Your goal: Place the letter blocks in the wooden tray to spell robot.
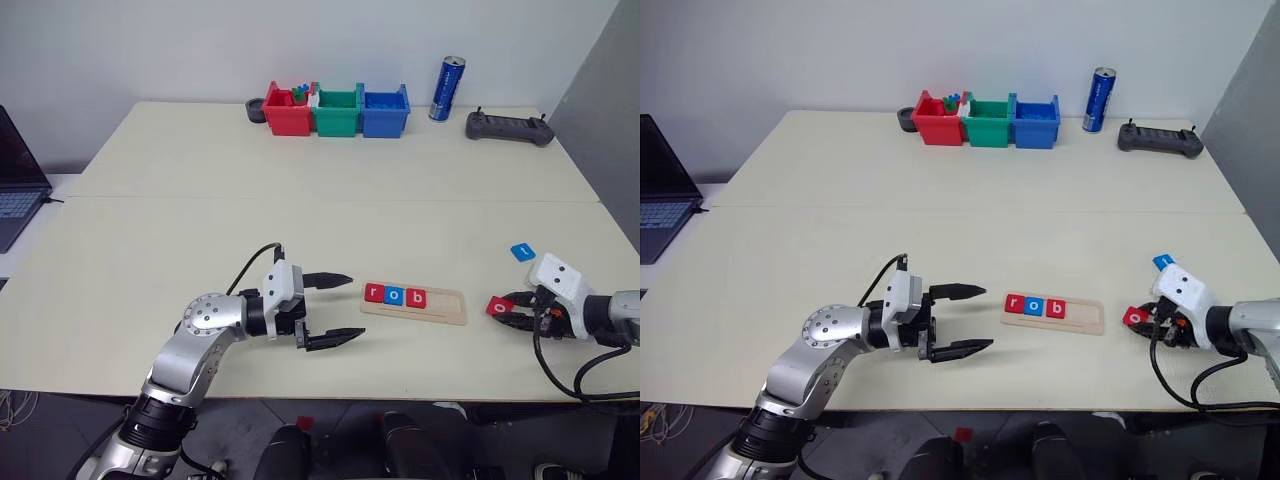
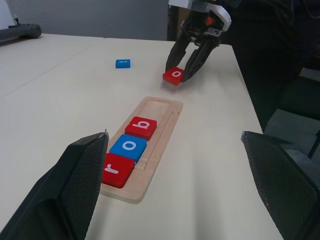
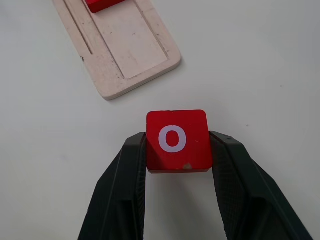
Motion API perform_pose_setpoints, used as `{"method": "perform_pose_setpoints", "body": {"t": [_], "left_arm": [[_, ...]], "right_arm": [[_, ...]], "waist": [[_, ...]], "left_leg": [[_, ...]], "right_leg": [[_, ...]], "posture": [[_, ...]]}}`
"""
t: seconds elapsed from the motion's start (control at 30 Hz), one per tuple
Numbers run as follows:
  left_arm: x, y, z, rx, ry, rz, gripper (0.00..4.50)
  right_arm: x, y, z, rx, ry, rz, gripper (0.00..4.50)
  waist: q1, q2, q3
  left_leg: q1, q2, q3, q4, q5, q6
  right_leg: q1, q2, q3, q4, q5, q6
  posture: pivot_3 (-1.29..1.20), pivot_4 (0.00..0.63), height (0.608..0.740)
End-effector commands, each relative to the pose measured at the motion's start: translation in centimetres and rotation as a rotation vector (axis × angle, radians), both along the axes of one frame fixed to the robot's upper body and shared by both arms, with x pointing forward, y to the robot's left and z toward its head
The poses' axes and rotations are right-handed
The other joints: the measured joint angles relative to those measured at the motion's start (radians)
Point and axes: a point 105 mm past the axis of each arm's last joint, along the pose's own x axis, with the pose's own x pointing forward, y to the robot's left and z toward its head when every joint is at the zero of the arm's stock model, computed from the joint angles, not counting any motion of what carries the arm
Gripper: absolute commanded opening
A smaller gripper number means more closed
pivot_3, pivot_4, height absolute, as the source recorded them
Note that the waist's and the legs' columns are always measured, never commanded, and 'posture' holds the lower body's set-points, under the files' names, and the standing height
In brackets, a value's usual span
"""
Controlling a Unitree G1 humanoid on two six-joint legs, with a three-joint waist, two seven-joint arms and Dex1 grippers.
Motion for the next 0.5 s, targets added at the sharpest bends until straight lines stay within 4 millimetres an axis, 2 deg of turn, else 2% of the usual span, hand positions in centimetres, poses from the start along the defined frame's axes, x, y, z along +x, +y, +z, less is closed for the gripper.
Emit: {"method": "perform_pose_setpoints", "body": {"t": [0.03, 0.17, 0.3, 0.43, 0.47, 0.5], "left_arm": [[-0.2, -0.4, 0.8, -0.013, -0.041, -0.022, 4.50], [-0.1, -0.5, 0.9, -0.014, -0.046, -0.020, 4.50], [-0.2, -0.4, 0.8, -0.014, -0.047, -0.017, 4.50], [-0.1, -0.3, 0.8, -0.015, -0.047, -0.006, 4.50], [-0.1, -0.2, 0.7, -0.015, -0.046, -0.004, 4.50], [-0.2, -0.2, 0.7, -0.015, -0.045, -0.003, 4.50]], "right_arm": [[0.4, -0.5, -0.3, -0.051, -0.017, 0.040, 1.45], [0.8, -0.3, -1.3, -0.046, -0.003, 0.073, 1.45], [1.0, -0.2, -1.8, -0.047, 0.024, 0.098, 2.81], [1.2, -0.9, -0.9, -0.071, 0.028, 0.104, 4.27], [1.3, -1.0, -0.5, -0.067, 0.035, 0.104, 4.49], [1.3, -1.0, -0.2, -0.063, 0.039, 0.102, 4.49]], "waist": [[0.001, 0.000, 0.000], [0.000, 0.000, 0.000], [-0.001, 0.000, 0.000], [0.002, 0.000, 0.000], [0.002, 0.000, 0.000], [0.002, 0.000, 0.000]], "left_leg": [[0.000, 0.000, 0.000, 0.000, 0.000, 0.000], [0.000, 0.000, 0.000, 0.000, 0.000, 0.000], [0.001, 0.000, 0.000, 0.000, 0.000, 0.000], [0.000, 0.000, 0.000, 0.000, 0.000, 0.000], [0.000, 0.000, -0.001, 0.000, 0.000, 0.000], [0.000, 0.000, 0.000, 0.000, 0.000, 0.000]], "right_leg": [[0.000, 0.000, 0.000, 0.000, 0.000, 0.000], [0.000, 0.000, 0.000, 0.000, 0.000, 0.000], [0.000, 0.000, 0.000, 0.000, 0.000, 0.000], [0.000, 0.000, 0.000, 0.000, 0.000, 0.000], [0.000, 0.000, 0.000, 0.000, 0.000, 0.000], [0.000, 0.000, 0.000, 0.000, 0.000, 0.000]], "posture": [[0.00, 0.150, 0.740], [0.00, 0.150, 0.740], [0.00, 0.150, 0.740], [0.00, 0.150, 0.740], [0.00, 0.150, 0.740], [0.00, 0.150, 0.740]]}}
